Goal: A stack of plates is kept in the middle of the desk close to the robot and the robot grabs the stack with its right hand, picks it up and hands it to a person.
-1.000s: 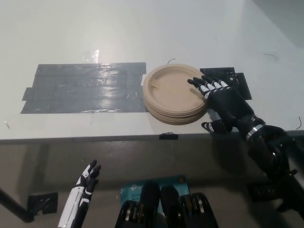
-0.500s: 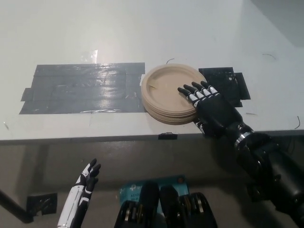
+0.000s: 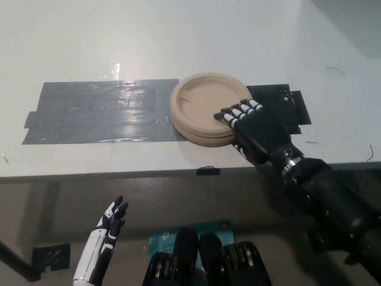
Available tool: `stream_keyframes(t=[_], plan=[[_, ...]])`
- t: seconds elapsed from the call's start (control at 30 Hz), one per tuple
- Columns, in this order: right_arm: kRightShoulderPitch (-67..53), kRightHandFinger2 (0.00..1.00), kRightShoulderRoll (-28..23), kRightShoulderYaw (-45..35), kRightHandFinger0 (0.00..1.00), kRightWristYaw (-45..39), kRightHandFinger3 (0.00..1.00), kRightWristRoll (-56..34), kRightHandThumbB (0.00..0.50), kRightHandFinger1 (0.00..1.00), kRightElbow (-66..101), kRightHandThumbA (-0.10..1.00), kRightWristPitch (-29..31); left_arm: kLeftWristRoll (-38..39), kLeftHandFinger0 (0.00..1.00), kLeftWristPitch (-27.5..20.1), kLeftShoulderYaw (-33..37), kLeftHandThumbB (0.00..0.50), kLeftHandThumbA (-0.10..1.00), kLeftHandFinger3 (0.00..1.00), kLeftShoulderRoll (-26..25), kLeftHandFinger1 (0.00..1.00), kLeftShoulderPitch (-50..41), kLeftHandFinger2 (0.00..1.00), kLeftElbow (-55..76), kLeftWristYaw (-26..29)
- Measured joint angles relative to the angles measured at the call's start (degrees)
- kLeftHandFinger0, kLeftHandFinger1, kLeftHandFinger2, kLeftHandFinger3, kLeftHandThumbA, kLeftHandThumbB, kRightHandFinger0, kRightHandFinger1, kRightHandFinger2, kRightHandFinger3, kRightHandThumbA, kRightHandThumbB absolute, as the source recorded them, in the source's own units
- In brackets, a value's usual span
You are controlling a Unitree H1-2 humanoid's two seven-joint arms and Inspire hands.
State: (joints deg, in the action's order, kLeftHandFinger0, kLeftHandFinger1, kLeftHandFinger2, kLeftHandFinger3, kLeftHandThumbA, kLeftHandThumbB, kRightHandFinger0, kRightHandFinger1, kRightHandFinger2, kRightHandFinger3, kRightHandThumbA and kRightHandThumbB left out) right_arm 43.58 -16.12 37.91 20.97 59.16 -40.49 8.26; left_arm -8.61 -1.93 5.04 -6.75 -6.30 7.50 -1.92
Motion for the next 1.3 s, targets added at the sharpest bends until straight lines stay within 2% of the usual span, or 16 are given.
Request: stream_keyframes(t=[0.1, 0.2, 0.27, 0.3, 0.43, 0.57, 0.67, 0.77, 0.8, 0.9, 0.97, 1.1, 1.13, 1.17, 1.23, 1.3], plan=[[1.4, 0.19, 0.3, 1.5, 0.00, 4.3, 0.38, 1.4, 0.362, 0.00, -2.8, -0.10, -0.1, 0.0, 1.00, 0.0, 0.0, 0.014, 1.00, 1.00, 0.0, 1.00, 0.0, 1.00, 0.0, 0.0], [2.0, 0.24, 0.3, 2.6, 0.00, 8.1, 0.35, 2.6, 0.377, 0.00, -4.9, -0.10, -0.1, 0.0, 1.00, 0.1, 0.0, 0.014, 1.00, 1.00, 0.0, 1.00, 0.0, 1.00, 0.0, 0.0], [2.1, 0.16, 0.4, 3.2, 0.00, 10.4, 0.24, 3.1, 0.355, 0.00, -5.7, -0.10, 0.0, 0.0, 1.00, 0.1, 0.0, 0.011, 1.00, 1.00, 0.0, 1.00, 0.0, 1.00, 0.0, 0.0], [2.2, 0.03, 0.4, 3.5, 0.00, 11.7, 0.15, 3.4, 0.343, 0.04, -6.3, -0.10, 0.0, 0.0, 1.00, 0.1, 0.0, 0.011, 1.00, 1.00, 0.0, 1.00, 0.0, 1.00, 0.0, 0.0], [2.2, 0.00, 0.4, 4.1, 0.00, 17.0, 0.02, 4.2, 0.330, 0.00, -7.4, -0.10, 0.3, 0.0, 1.00, 0.1, 0.0, 0.013, 1.00, 1.00, 0.0, 1.00, 0.0, 1.00, 0.0, 0.0], [2.1, 0.00, 0.3, 4.1, 0.00, 21.4, 0.02, 4.9, 0.307, 0.00, -7.7, -0.10, 0.7, 0.0, 1.00, 0.1, 0.0, 0.006, 1.00, 1.00, 0.0, 1.00, 0.0, 1.00, 0.0, 0.0], [1.8, 0.00, -0.4, 3.7, 0.00, 23.8, 0.10, 5.2, 0.275, 0.00, -5.6, -0.10, 1.3, 0.0, 1.00, 0.1, -0.1, 0.000, 1.00, 1.00, 0.0, 1.00, 0.1, 1.00, 0.0, 0.0], [0.9, 0.00, -1.9, 2.8, 0.00, 24.2, 0.28, 5.2, 0.287, 0.00, -1.0, -0.10, 1.9, 0.0, 1.00, 0.1, -0.1, 0.000, 1.00, 1.00, -0.1, 1.00, 0.1, 1.00, 0.0, 0.0], [0.4, 0.00, -2.7, 2.1, 0.00, 24.3, 0.40, 5.2, 0.291, 0.00, 1.6, -0.10, 2.0, 0.0, 1.00, 0.1, -0.2, 0.000, 1.00, 1.00, -0.1, 1.00, 0.2, 1.00, 0.0, 0.0], [-0.7, 0.01, -4.5, 0.6, 0.00, 24.4, 0.54, 5.2, 0.324, 0.00, 7.3, -0.10, 2.5, 0.0, 1.00, 0.1, -0.2, 0.000, 1.00, 1.00, -0.1, 1.00, 0.3, 1.00, 0.0, 0.0], [-1.3, 0.00, -5.9, -0.9, 0.00, 24.4, 0.61, 5.2, 0.315, 0.00, 11.8, -0.10, 2.8, 0.0, 1.00, 0.1, -0.3, 0.000, 1.00, 1.00, -0.1, 1.00, 0.4, 1.00, 0.0, 0.0], [-1.6, 0.05, -7.4, -3.6, 0.00, 24.5, 0.63, 5.2, 0.321, 0.00, 18.7, -0.10, 3.3, 0.0, 1.00, 0.1, -0.5, 0.000, 1.00, 1.00, -0.2, 1.00, 0.8, 1.00, 0.3, 0.0], [-1.6, 0.07, -7.5, -4.4, 0.00, 24.5, 0.64, 5.2, 0.317, 0.00, 19.9, -0.10, 3.5, 0.0, 1.00, 0.1, -0.6, 0.000, 1.00, 1.00, -0.2, 1.00, 0.9, 1.00, 0.4, 0.0], [-1.6, 0.18, -7.5, -4.6, 0.00, 24.5, 0.65, 5.2, 0.319, 0.00, 20.3, -0.10, 3.6, 0.0, 1.00, 0.1, -0.6, 0.000, 1.00, 1.00, -0.2, 1.00, 0.9, 1.00, 0.4, 0.0], [-1.6, 0.23, -7.5, -5.2, 0.00, 24.5, 0.65, 5.2, 0.336, 0.00, 20.9, -0.10, 4.2, 0.0, 1.00, 0.1, -0.7, 0.000, 1.00, 1.00, -0.2, 1.00, 1.1, 1.00, 0.4, 0.0], [-1.6, 0.13, -7.5, -5.2, 0.00, 24.5, 0.60, 5.3, 0.344, 0.00, 20.8, -0.10, 4.6, 0.0, 1.00, 0.1, -0.8, 0.000, 1.00, 1.00, -0.2, 1.00, 1.3, 1.00, 0.4, 0.0]])
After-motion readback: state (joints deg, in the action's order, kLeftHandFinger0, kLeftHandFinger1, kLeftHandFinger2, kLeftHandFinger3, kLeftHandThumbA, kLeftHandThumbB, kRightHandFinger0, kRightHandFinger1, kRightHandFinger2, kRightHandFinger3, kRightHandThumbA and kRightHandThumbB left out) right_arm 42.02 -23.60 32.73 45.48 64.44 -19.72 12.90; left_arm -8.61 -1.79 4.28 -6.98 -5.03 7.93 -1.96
